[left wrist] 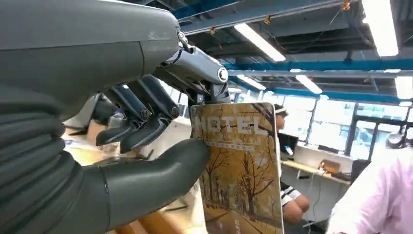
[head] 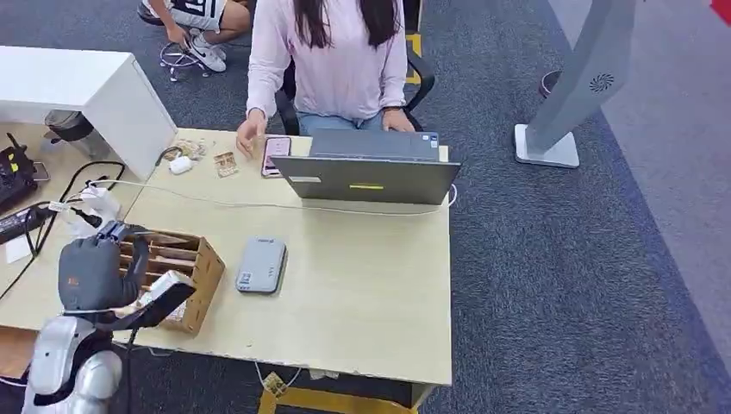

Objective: Pass the card to the sensor for recognition and then transmit it.

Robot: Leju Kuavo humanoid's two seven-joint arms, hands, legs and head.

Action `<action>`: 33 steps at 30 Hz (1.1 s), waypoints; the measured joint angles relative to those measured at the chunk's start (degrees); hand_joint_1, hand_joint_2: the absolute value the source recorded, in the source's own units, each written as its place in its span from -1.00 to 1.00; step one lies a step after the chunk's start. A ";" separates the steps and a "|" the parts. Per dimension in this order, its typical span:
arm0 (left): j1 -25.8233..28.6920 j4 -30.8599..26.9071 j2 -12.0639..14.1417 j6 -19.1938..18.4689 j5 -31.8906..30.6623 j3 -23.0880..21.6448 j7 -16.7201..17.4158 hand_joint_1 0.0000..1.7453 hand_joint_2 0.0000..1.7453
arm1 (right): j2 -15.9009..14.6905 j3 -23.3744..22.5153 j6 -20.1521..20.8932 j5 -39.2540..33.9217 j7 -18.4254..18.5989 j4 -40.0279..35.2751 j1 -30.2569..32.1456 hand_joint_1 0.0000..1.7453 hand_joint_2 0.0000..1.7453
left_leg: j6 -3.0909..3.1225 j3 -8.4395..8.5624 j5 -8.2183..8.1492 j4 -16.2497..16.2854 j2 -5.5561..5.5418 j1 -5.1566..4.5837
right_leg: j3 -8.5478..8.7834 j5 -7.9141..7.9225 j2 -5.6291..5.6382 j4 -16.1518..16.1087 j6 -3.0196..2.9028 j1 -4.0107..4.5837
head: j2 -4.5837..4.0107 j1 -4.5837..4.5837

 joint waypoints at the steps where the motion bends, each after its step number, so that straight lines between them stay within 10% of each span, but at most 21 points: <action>1: -5.79 1.72 1.33 -0.28 0.48 -1.33 1.18 1.00 1.00 | 0.00 0.02 0.74 1.57 0.15 0.00 -0.15 -1.00 1.00 | -0.05 0.00 0.08 0.00 -0.12 0.00 | 0.03 0.01 -0.15 0.00 -0.01 0.00 | 0.00 -0.02; 3: -20.94 13.19 4.46 -1.29 0.48 -4.35 2.06 1.00 1.00 | -0.04 0.42 1.62 3.61 -0.59 -0.02 -0.69 -1.00 1.00 | -0.07 0.03 0.23 0.00 -0.19 0.02 | 0.10 0.18 -0.24 0.02 -0.15 0.03 | 0.00 0.00; 6: -28.04 19.64 5.33 -1.97 0.00 -5.77 2.62 1.00 1.00 | -0.04 0.77 1.79 4.55 -0.61 -0.02 -0.82 -1.00 1.00 | -0.07 0.03 0.25 0.02 -0.18 0.01 | 0.10 0.20 -0.23 0.02 -0.12 0.03 | 0.00 0.02; 21: -46.17 38.38 5.83 -2.69 -3.11 -11.39 5.77 1.00 1.00 | -0.07 1.44 1.97 6.21 0.66 -0.02 -1.18 -1.00 1.00 | -0.07 -0.02 0.22 0.03 0.00 0.01 | 0.00 0.22 -0.01 0.02 -0.09 0.03 | 0.00 0.00; 22: -46.34 38.73 5.86 -2.95 -3.04 -11.56 5.84 -1.00 1.00 | -0.07 1.44 1.97 6.21 0.66 -0.02 -1.17 -1.00 1.00 | -0.07 -0.02 0.22 0.03 0.01 0.01 | -0.01 0.22 0.00 0.02 -0.09 0.03 | 0.00 0.00; 33: -42.65 38.10 5.48 -4.13 7.22 -12.46 3.12 -1.00 1.00 | -0.07 1.44 2.71 5.81 0.63 0.00 -1.13 -1.00 1.00 | -0.06 -0.06 0.21 0.02 0.04 0.00 | -0.01 0.22 0.06 0.02 -0.09 0.02 | 0.00 0.00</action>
